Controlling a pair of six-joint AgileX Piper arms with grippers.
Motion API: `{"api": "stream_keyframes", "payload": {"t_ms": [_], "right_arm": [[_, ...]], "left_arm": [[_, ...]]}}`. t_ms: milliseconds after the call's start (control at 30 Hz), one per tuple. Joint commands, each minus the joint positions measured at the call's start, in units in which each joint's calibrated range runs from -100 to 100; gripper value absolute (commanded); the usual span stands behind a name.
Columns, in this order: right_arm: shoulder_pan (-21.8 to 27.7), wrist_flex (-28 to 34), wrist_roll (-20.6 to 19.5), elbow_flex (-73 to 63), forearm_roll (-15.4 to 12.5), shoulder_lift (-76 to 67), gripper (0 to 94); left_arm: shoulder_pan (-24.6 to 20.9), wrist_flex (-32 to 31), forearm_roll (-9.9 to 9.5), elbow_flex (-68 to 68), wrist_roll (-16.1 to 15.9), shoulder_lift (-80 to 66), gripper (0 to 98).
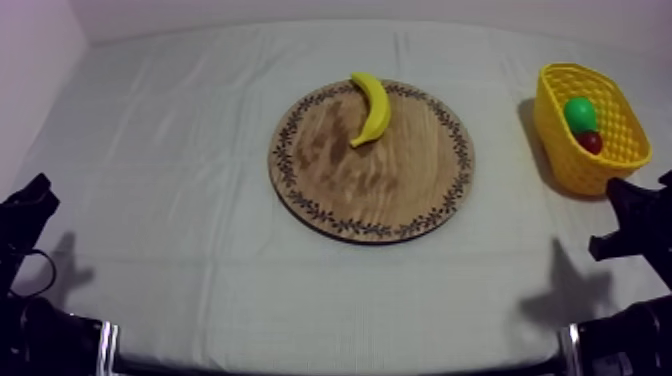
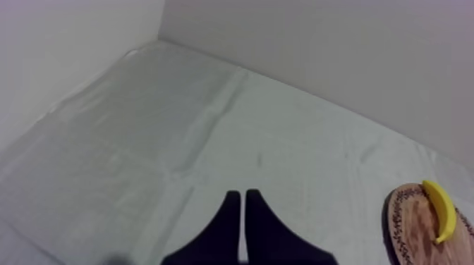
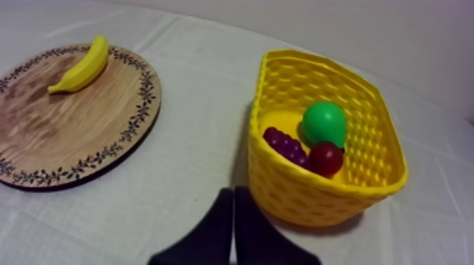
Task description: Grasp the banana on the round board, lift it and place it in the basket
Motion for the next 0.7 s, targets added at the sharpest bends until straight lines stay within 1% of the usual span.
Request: {"api": "stream_keyframes", "payload": {"t_ms": [0, 500, 667], "right_arm": [[-0.01, -0.04, 0.00, 0.03, 0.01, -0.04, 0.2], [-0.06, -0.04, 0.00, 0.03, 0.01, -0.04, 0.2], [-1.94, -0.04, 0.14, 0.03, 0.01, -0.04, 0.2]], "left_arm": [[-0.02, 0.00, 0.00, -0.02, -0.01, 0.02, 0.1], [-0.02, 0.00, 0.00, -0.02, -0.01, 0.02, 0.1], [-0.02, 0.00, 0.00, -0.02, -0.03, 0.02, 0.1]]}}
